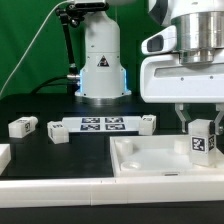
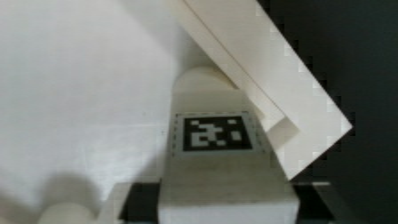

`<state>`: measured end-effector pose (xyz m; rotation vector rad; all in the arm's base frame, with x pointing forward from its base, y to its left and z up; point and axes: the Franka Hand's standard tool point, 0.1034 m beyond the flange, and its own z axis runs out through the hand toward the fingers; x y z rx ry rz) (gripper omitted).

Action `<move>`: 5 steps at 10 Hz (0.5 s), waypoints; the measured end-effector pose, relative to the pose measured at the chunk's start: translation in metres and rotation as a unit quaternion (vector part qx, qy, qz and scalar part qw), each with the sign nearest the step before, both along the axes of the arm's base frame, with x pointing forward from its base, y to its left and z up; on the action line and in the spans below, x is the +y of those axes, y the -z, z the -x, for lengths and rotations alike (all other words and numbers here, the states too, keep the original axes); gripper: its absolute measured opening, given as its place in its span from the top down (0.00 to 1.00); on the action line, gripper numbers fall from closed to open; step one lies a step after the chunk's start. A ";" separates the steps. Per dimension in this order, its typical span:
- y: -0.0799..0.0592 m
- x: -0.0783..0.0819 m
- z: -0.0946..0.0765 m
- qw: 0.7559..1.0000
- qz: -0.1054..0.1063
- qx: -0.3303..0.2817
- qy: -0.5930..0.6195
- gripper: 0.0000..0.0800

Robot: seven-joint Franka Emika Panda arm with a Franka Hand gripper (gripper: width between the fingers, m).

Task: Assemble one leg

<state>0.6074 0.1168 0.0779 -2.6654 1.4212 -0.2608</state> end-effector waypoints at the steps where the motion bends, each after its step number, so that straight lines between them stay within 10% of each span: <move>1: 0.000 0.001 0.000 0.999 -0.008 0.000 0.041 0.63; 5: 0.000 0.001 0.001 0.992 -0.032 0.003 0.125 0.63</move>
Offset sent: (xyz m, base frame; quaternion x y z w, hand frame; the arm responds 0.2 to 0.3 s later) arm 0.0000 0.0000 0.0000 0.0000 0.0000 0.2377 0.9713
